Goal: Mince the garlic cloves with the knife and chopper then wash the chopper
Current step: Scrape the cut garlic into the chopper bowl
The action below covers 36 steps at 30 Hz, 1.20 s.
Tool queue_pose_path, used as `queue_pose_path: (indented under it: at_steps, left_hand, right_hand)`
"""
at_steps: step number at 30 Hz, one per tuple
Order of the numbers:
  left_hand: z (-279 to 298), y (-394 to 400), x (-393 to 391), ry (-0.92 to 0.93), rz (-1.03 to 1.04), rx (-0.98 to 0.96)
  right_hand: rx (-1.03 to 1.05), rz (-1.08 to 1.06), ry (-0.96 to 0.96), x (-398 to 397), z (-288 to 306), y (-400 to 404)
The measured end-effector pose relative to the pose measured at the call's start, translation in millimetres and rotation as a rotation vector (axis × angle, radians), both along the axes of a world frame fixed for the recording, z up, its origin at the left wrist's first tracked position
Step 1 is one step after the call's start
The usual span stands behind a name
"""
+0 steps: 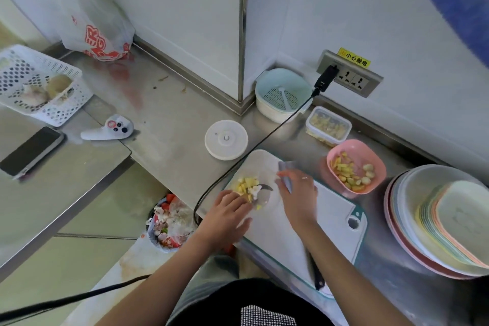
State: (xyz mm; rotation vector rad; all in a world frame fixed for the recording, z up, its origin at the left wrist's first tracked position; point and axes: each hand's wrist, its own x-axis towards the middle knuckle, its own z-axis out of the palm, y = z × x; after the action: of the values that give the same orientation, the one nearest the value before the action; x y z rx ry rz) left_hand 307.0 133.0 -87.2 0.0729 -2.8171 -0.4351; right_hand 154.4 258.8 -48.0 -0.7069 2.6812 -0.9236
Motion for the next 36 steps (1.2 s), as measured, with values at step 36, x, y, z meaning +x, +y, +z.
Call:
queue_pose_path:
  at_steps: [36]
  left_hand:
    - [15.3, -38.9, -64.5, -0.118, 0.042, 0.117]
  right_hand:
    - [0.0, 0.094, -0.489, 24.7, 20.2, -14.1]
